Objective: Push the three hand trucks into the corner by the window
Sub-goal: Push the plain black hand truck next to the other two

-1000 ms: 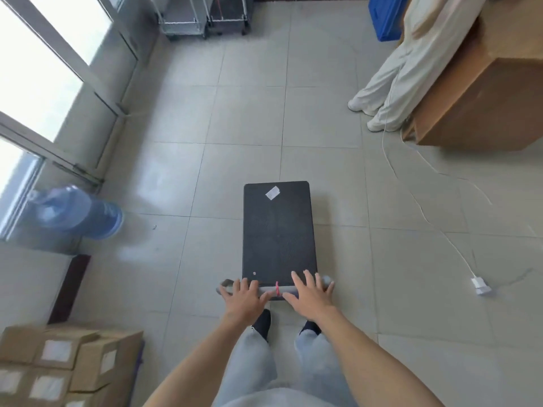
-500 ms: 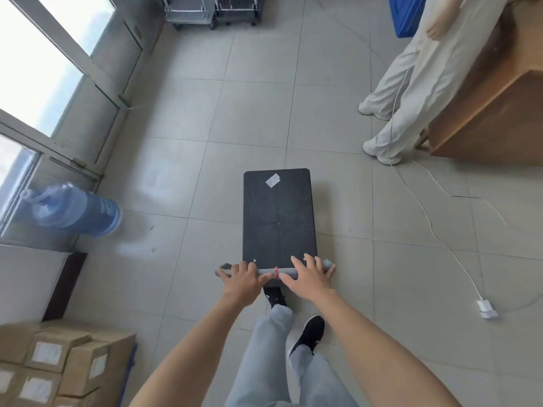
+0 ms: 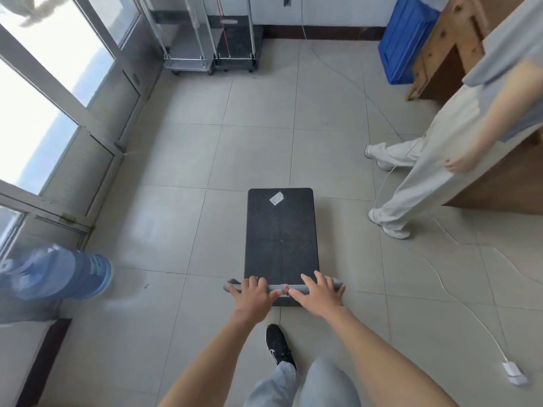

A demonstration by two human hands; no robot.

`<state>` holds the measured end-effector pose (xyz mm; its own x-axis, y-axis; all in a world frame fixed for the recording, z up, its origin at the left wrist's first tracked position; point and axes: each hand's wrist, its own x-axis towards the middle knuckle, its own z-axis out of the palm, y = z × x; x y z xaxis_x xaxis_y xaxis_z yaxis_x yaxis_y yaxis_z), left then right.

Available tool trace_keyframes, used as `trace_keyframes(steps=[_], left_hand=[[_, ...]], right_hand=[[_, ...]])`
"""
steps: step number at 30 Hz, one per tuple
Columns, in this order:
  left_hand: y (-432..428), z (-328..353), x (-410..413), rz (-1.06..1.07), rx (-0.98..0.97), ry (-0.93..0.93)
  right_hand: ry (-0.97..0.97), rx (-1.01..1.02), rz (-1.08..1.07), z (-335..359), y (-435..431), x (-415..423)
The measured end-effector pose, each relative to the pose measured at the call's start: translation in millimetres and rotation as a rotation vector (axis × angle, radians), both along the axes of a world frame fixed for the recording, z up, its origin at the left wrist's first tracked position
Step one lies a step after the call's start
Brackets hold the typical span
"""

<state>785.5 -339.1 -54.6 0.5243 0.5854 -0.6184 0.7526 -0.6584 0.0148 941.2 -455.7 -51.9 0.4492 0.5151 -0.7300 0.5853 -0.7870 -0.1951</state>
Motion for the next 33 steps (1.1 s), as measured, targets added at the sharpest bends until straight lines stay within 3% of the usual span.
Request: trace_keyframes(steps=[18,33], left_hand=[[249.4,-0.4,172.6,0.031,-0.057,-0.004],[481.1,-1.4,380.0,0.098,-0.123,-0.105]], right_hand=[[0.000,0.101,-0.011,-10.9,230.8,162.7],[-0.017,0.158,-0.043,-21.4,454.1,366.9]])
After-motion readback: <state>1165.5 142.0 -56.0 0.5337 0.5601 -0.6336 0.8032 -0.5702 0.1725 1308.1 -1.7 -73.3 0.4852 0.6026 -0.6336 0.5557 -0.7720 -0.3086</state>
